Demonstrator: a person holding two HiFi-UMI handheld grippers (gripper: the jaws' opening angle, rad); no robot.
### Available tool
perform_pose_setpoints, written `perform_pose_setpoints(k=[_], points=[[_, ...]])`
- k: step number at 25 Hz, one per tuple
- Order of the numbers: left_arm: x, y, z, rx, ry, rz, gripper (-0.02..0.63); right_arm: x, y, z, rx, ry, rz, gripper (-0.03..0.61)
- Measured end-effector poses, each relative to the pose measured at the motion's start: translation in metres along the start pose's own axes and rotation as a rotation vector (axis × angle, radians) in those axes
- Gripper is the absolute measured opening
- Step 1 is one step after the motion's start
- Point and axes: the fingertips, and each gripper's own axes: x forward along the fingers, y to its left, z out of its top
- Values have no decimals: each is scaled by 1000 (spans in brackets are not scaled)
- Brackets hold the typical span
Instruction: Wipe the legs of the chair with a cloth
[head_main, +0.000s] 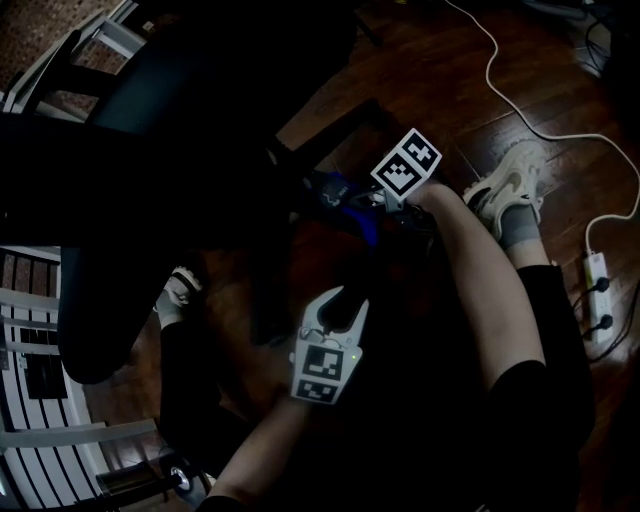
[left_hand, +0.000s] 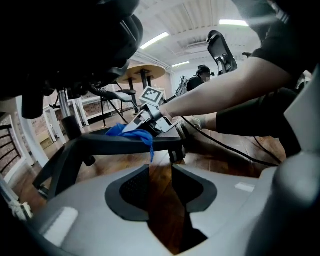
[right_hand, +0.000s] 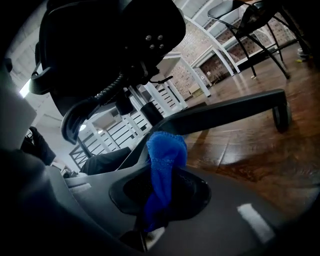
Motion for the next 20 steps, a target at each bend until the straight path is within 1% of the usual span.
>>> perform_pose_setpoints(k=[3, 6, 13, 17, 20], points=[[4, 0, -2, -12, 2, 10, 141, -14, 0, -14, 13, 24, -6, 81], [8, -3, -6, -37, 4, 14, 141, -23, 1, -29, 33, 33, -36, 80], [22, -18, 3, -115, -37, -5, 141, -49, -1, -59, 192, -47, -179, 80], [21, -29, 8, -103, -56, -25, 141, -65, -2, -76, 263, -51, -252, 80], [18, -27, 7, -102, -63, -19, 141, -75, -1, -84, 308, -62, -306, 80]])
